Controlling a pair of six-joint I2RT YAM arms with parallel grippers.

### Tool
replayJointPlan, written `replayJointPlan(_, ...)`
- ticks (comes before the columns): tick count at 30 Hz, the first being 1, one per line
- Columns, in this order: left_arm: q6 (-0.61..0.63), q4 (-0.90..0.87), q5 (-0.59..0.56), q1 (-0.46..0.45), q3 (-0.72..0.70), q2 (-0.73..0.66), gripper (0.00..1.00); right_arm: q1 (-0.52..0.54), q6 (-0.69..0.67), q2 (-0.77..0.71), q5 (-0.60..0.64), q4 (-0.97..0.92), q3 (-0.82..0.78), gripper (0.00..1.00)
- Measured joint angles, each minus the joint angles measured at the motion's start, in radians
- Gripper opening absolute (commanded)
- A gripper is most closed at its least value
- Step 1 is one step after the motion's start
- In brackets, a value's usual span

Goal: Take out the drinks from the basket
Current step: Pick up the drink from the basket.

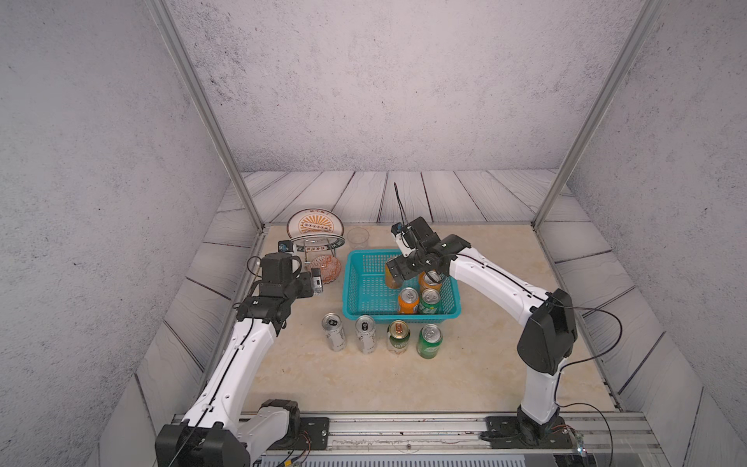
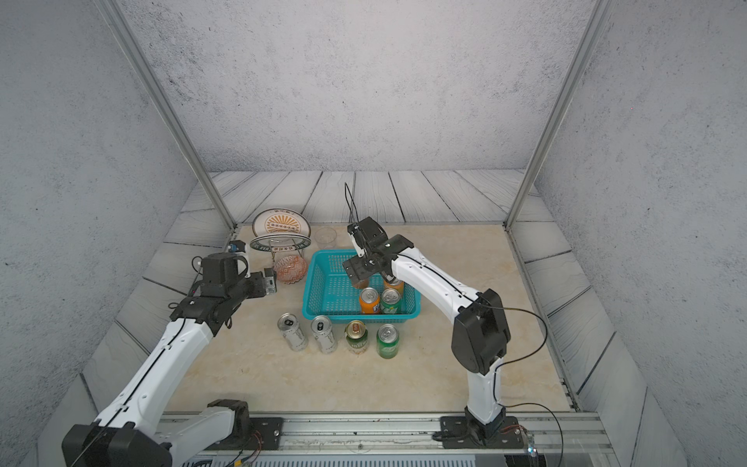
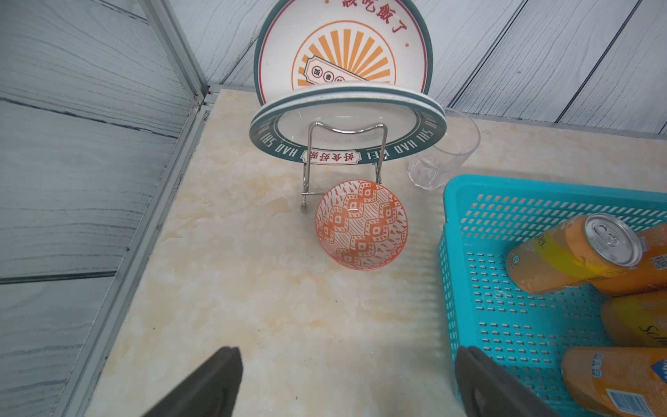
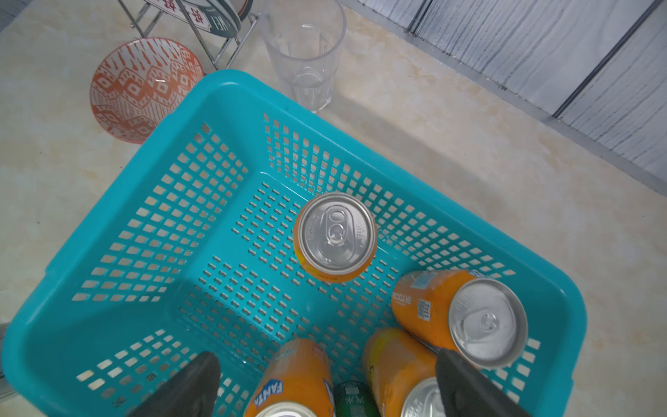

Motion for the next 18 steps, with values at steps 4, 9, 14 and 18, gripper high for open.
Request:
replayJointPlan(4,0.000,0.000,0.000,0.002,0.000,0.000,0.99,-0.013,-0.009,0.078,-0.013,-0.013,0.055,0.98)
replayJointPlan(9,0.000,0.000,0.000,0.004,0.000,0.000,0.99,-0.025,-0.020,0.171,-0.032,-0.030,0.112,0.98)
replayJointPlan(14,0.000,0.000,0.000,0.006,0.000,0.003,0.99,-0.029,-0.024,0.257,-0.053,-0.057,0.198,0.95)
replayJointPlan(18,0.000,0.000,0.000,0.006,0.000,0.005,0.99,-0.032,-0.025,0.318,-0.066,-0.071,0.253,0.92)
